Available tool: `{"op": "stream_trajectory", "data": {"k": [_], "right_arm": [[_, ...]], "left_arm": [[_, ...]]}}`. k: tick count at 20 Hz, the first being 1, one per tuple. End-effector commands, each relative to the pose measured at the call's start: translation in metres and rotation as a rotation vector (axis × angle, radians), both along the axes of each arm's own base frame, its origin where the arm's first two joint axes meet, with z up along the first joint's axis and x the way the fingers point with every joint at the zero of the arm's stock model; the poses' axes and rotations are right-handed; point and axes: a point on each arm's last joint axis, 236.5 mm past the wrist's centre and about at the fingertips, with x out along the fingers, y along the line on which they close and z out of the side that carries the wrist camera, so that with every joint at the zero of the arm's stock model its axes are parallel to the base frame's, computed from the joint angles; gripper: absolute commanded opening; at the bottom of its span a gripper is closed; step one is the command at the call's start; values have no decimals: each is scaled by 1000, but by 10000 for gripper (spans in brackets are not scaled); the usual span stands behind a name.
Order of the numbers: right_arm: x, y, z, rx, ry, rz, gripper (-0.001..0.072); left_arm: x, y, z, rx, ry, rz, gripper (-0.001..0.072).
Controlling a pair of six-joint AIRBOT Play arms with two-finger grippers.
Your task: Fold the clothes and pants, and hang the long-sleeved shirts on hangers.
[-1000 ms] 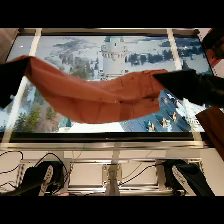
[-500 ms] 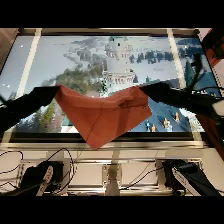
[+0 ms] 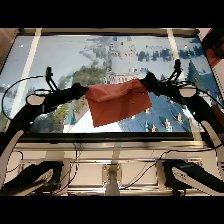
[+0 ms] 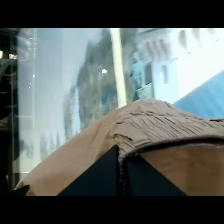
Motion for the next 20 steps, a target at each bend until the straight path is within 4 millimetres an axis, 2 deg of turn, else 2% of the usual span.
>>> {"op": "stream_trajectory", "data": {"k": [1, 3, 5, 7, 11, 13, 14, 15, 16, 17, 20], "right_arm": [[-17, -48, -34, -125, 138, 63, 19], [-35, -76, -46, -198, 219, 98, 19], [-59, -91, -66, -295, 310, 161, 19], [-83, -94, -84, -338, 403, 229, 20], [-94, -94, -103, -333, 457, 238, 20], [-100, -94, -111, -328, 482, 243, 46], [-100, -95, -112, -333, 483, 245, 235], [-100, -94, -110, -339, 477, 258, 505], [-101, -94, -106, -350, 463, 287, 601], [-100, -93, -101, -352, 462, 300, 601], [-88, -103, -81, -410, 429, 310, 600]], "left_arm": [[-17, -24, -24, -11, 90, -102, 5], [-32, -35, -31, 15, 108, -174, 4], [-45, -37, -53, 86, 163, -209, 4], [-61, -42, -77, 138, 241, -251, 4], [-85, -61, -112, 183, 325, -334, 6], [-88, -63, -123, 190, 353, -342, 14], [-87, -61, -123, 189, 355, -336, 103], [-85, -60, -121, 187, 351, -334, 332], [-84, -60, -117, 185, 343, -349, 688], [-84, -60, -112, 186, 327, -384, 715], [-82, -56, -92, 161, 317, -455, 712]]}}
